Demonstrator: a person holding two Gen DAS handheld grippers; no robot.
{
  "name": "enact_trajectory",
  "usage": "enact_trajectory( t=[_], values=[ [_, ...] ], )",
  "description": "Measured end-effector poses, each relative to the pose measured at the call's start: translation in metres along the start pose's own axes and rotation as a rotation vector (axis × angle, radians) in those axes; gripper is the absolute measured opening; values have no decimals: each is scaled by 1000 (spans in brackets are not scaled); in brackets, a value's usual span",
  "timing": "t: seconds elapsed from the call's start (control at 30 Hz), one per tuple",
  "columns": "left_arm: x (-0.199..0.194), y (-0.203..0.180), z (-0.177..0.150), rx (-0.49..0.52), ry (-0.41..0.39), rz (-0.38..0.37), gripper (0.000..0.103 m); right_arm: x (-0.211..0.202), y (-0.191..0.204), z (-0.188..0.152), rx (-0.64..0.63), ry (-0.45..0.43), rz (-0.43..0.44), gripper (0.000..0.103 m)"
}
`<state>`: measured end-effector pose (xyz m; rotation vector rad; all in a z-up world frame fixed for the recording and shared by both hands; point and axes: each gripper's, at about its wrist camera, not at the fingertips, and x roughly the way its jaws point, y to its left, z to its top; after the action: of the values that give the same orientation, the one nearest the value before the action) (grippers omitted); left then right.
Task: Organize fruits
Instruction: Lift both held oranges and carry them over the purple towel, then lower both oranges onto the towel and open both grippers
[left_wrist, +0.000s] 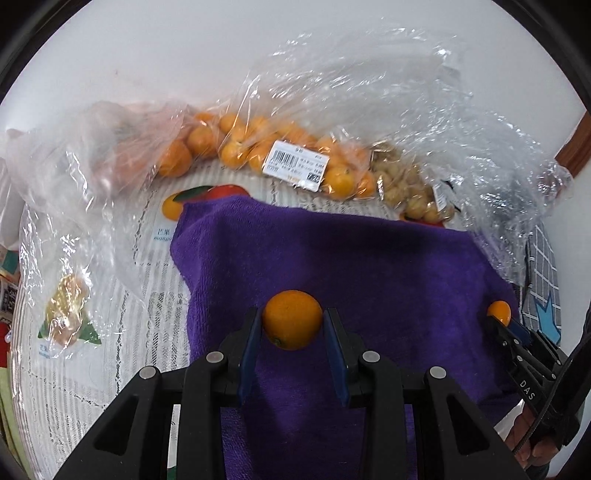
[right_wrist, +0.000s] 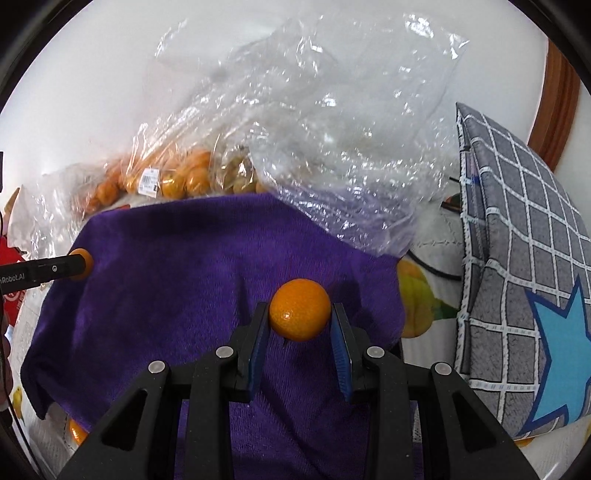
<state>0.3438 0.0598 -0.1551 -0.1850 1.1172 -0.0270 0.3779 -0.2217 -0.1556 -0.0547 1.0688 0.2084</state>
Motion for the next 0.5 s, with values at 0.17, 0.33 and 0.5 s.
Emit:
enact_trajectory(
  t=[0.17, 0.33, 0.5],
  values=[
    [8, 3, 0, -8, 36, 15, 33, 4, 1, -2, -3, 17, -2, 32],
    [15, 2, -2, -5, 58, 13, 33, 8, 3, -3, -9, 28, -5, 32],
    [16, -1, -3, 3, 63, 21, 33, 9, 4, -2, -13, 36, -7, 32]
  ],
)
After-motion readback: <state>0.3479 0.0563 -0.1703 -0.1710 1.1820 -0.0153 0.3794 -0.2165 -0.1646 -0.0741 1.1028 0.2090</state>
